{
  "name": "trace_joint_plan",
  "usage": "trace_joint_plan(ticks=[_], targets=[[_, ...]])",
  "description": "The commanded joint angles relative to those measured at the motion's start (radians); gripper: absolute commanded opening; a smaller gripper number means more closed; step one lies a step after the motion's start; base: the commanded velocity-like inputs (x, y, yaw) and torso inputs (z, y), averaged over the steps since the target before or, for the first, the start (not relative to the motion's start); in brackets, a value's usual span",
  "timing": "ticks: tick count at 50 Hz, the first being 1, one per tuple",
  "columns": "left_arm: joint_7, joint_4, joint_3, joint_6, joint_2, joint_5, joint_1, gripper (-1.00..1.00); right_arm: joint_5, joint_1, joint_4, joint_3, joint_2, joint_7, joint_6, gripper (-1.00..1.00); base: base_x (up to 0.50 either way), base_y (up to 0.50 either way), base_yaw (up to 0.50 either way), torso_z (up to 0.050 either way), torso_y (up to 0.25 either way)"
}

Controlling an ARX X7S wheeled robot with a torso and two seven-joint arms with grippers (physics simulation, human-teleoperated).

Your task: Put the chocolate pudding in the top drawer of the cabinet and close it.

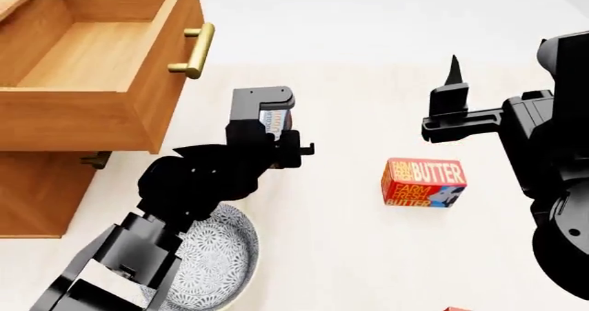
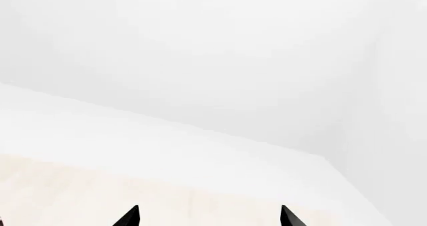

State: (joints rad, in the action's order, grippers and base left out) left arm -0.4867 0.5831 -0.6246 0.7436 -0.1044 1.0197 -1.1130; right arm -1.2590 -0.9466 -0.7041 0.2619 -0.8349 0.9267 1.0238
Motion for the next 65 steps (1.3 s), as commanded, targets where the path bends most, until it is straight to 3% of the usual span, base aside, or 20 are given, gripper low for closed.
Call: trace_joint_plan(ticks=[1,23,37,52,65], targets=[[-0.012,-0.073,-0.007,0.020,-0.012,0.035,0.017,-1.00,-0.002,0.001,-0.003,0.002,-0.002,0.002,-0.002,1.00,0.00,0.00,0.00,-0.016,0.250],[-0.137,-0.437,-0.001,0.165,-0.055,0.189,0.023,-1.00,-0.024,-0.021,-0.006,0.005,0.001,0.019,0.007,1.00,0.00,0.00,0.00,-0.016,0.250],[-0.312,-0.663,0.079,0.288,-0.055,0.388,-0.116,-1.00,-0.061,-0.056,-0.014,0.004,0.002,0.040,0.021,1.00,0.00,0.00,0.00,-0.011,0.173],[-0.445,-0.550,0.203,0.375,-0.104,0.523,-0.536,-1.00,-0.109,-0.070,-0.032,-0.017,-0.018,0.066,0.024,1.00,0.00,0.00,0.00,0.000,0.000],[-0.383,-0.352,0.159,0.385,-0.188,0.387,-0.708,-1.00,-0.130,-0.075,-0.042,-0.021,-0.025,0.082,0.024,1.00,0.00,0.00,0.00,0.000,0.000]])
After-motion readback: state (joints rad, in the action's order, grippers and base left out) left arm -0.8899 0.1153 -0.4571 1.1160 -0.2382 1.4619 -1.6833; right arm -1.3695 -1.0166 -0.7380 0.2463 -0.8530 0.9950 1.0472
